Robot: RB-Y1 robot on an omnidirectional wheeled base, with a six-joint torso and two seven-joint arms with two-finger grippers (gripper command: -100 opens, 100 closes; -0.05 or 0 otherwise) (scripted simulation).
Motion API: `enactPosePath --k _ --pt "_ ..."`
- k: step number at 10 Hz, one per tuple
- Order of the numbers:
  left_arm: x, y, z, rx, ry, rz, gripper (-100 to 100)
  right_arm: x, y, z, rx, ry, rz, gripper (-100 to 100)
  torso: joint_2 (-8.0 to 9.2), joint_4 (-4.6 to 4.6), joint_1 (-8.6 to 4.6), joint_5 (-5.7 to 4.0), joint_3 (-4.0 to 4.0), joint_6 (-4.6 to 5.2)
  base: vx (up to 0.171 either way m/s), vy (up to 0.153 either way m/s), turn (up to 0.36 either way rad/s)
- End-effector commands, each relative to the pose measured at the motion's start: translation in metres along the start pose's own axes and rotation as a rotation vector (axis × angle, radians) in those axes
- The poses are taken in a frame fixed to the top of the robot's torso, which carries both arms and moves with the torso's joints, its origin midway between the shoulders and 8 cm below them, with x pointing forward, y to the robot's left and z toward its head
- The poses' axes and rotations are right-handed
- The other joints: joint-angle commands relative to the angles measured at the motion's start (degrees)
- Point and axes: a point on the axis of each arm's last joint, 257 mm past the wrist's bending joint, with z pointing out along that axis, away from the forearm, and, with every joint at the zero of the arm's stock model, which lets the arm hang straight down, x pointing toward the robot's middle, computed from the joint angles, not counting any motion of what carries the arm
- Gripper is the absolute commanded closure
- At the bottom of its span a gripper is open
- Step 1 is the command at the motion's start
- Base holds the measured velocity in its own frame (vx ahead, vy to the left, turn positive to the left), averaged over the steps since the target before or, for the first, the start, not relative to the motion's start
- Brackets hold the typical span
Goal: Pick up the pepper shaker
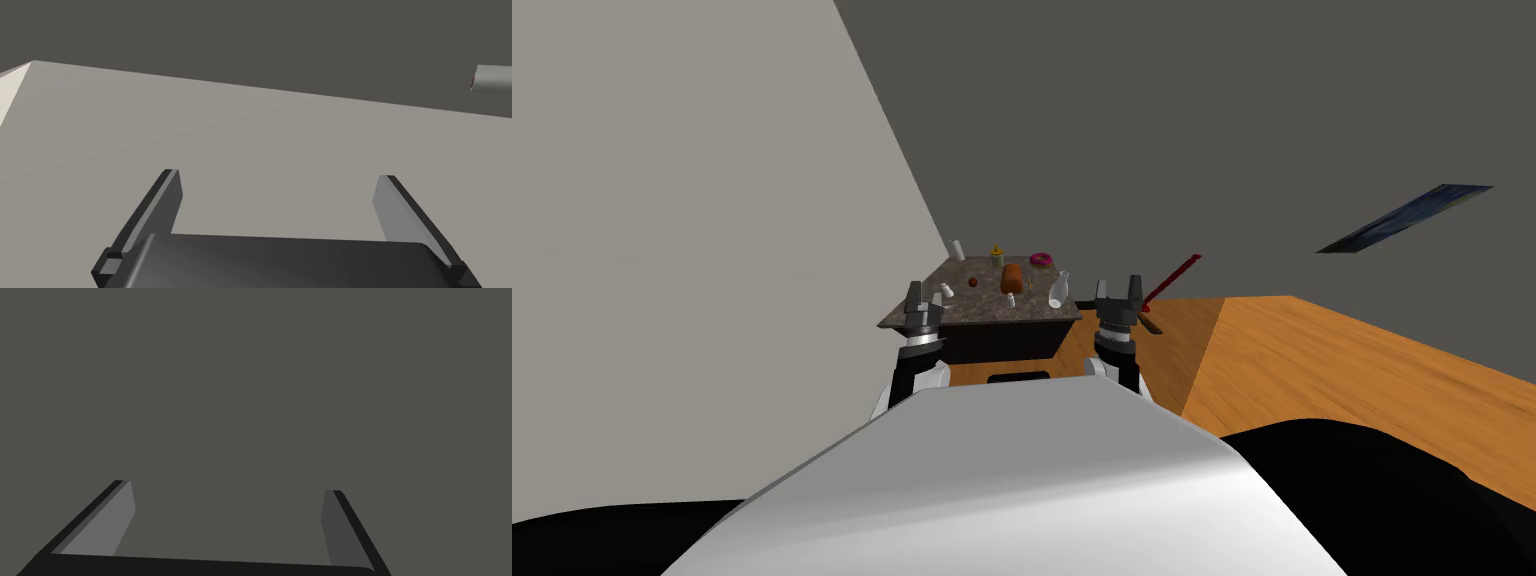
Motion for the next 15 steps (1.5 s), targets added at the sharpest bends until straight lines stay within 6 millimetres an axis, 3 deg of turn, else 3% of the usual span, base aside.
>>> enactPosePath --k 1,6,15 --pt "0.003 0.003 -0.001 -0.006 0.035 0.029 -100 0.000 0.000 0.000 0.000 0.000 0.000 0 0.00 0.00 0.00 0.00 0.00 0.00 -0.012 -0.009 -0.045" --pt "0.016 0.029 -0.013 -0.053 0.165 0.175 -100 0.000 0.000 0.000 0.000 0.000 0.000 0 0.21 0.04 -0.09 -0.02 0.12 0.01 -0.049 -0.025 -0.088" --pt "0.025 0.100 -0.049 -0.162 0.407 0.498 -100 0.000 0.000 0.000 0.000 0.000 0.000 0 0.21 0.05 -0.15 -0.03 0.13 0.01 -0.059 -0.053 -0.119"
